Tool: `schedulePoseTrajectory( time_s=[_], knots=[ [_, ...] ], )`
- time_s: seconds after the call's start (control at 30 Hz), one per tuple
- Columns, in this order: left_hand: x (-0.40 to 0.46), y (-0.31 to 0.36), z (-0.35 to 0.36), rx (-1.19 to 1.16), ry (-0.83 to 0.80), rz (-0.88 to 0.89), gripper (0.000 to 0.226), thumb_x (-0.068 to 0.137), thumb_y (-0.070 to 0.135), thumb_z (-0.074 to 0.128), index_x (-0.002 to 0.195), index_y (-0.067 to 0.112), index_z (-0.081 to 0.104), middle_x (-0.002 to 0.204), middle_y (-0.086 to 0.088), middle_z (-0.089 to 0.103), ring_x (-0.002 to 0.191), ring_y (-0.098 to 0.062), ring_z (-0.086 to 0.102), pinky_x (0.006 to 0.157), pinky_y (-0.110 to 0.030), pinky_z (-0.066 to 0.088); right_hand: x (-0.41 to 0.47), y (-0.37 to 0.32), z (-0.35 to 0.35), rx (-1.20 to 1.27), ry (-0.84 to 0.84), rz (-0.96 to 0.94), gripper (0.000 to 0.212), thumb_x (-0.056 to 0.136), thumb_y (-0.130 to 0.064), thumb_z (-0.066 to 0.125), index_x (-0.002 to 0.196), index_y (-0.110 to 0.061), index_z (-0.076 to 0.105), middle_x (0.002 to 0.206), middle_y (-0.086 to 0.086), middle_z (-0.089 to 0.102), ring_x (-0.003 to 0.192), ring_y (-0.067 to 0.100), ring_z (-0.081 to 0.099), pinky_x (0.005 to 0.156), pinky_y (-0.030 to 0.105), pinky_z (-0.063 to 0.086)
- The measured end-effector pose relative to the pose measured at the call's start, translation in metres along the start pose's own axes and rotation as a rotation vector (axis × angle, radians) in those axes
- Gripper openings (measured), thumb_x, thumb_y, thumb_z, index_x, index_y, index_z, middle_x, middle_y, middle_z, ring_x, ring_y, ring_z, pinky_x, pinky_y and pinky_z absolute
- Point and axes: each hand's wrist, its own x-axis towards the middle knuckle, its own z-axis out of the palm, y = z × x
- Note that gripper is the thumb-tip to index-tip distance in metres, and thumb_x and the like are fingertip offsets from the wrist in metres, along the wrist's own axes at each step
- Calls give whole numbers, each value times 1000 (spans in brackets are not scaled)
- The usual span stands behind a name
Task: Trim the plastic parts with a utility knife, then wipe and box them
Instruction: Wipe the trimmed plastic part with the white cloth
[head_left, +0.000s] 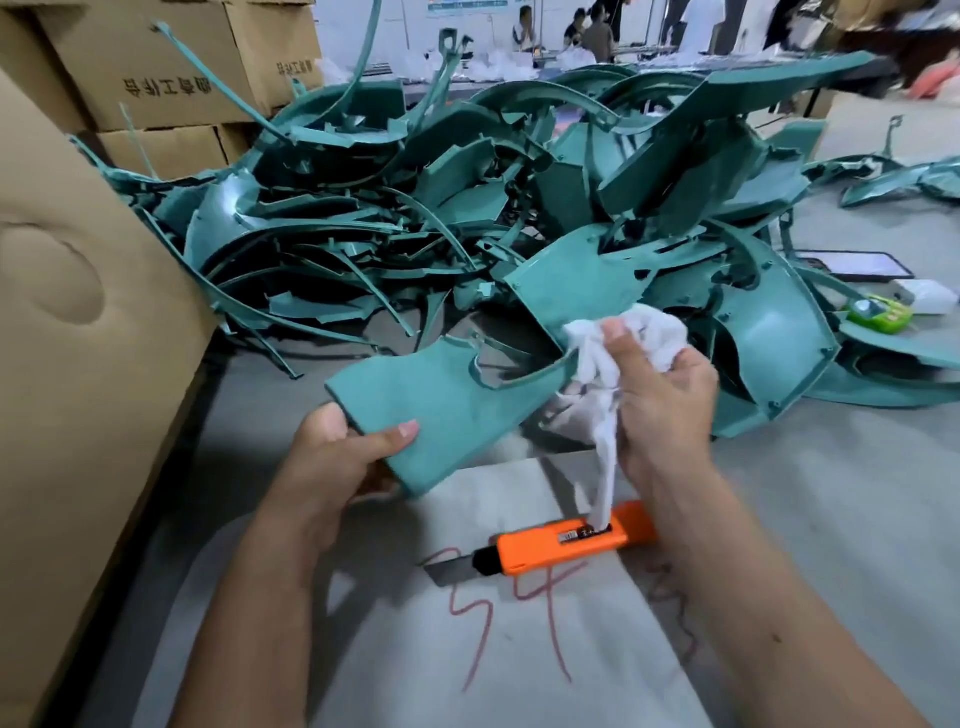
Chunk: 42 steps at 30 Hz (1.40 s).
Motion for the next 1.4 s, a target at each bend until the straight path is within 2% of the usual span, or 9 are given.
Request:
schedulePoseTrajectory(
  time_s=[0.1, 0.23, 0.33, 0.43, 0.57, 0.77, 1.1, 1.23, 1.4],
  knots=[
    [-4, 4, -18, 0, 45, 19, 42, 68, 4, 80, 109, 4, 70, 104, -16, 78, 96, -40, 69, 91, -62, 47, 22, -9, -20, 37, 194, -23, 18, 91, -23, 81, 73, -23, 80, 84, 6, 80, 76, 22, 78, 65, 39, 64],
    [-6, 7, -6, -77, 6, 51, 55, 63, 9, 80, 117, 5, 70, 114, -18, 75, 100, -39, 70, 85, -55, 45, 21, -3, -18, 43, 138, -27, 24, 80, -50, 81, 75, -26, 80, 89, 8, 80, 81, 25, 78, 67, 41, 64],
    [-1, 4, 3, -273, 64, 45, 48, 71, 7, 75, 119, 5, 69, 113, -12, 77, 98, -31, 75, 79, -42, 60, 12, 0, -11, -26, 95, -39, 40, 99, -51, 63, 73, -23, 76, 75, 0, 77, 69, 15, 74, 57, 28, 59],
    [1, 1, 25, -479, 137, 3, 30, 89, 2, 65, 119, 1, 65, 106, -12, 72, 74, -18, 68, 54, -21, 48, -9, 8, 4, -187, -153, -5, 41, 97, -50, 54, 89, -14, 70, 71, -1, 76, 60, 10, 71, 49, 21, 53],
    [-6, -2, 59, -592, 141, -9, 34, 93, 4, 65, 126, -2, 61, 110, -19, 70, 84, -24, 65, 64, -27, 46, -46, 31, 29, -167, -567, 148, 23, 104, -28, 62, 102, -8, 73, 89, 7, 80, 81, 18, 77, 67, 25, 60],
    [-6, -3, 57, -501, 333, 123, 33, 91, -1, 71, 123, -7, 63, 111, -26, 73, 66, -21, 69, 48, -21, 53, -55, 48, 36, -244, -628, 199, 15, 98, -16, 73, 111, -9, 76, 108, 12, 80, 104, 34, 76, 98, 56, 58],
    [-8, 3, 39, -148, 67, 51, 17, 88, -4, 71, 105, -3, 65, 67, -6, 68, 41, -11, 50, 36, -18, 33, -13, 9, 10, -115, -141, -36, 19, 91, -11, 80, 79, -4, 67, 69, 6, 65, 58, 15, 58, 53, 27, 50],
    [-9, 7, 33, -161, 27, 10, 15, 89, -4, 69, 103, -1, 65, 60, 1, 65, 35, -4, 46, 35, -13, 30, -10, 5, 3, -273, -160, -219, 21, 91, -24, 82, 74, -20, 70, 65, 2, 64, 53, 22, 56, 52, 26, 45],
    [-7, 7, 21, -132, 42, -58, 17, 86, 0, 72, 103, 2, 67, 59, 2, 64, 35, -5, 46, 35, -13, 31, -13, 1, 7, -265, -184, -132, 30, 91, -27, 81, 63, -28, 69, 57, -3, 57, 43, 13, 48, 44, 19, 39]
  ],
)
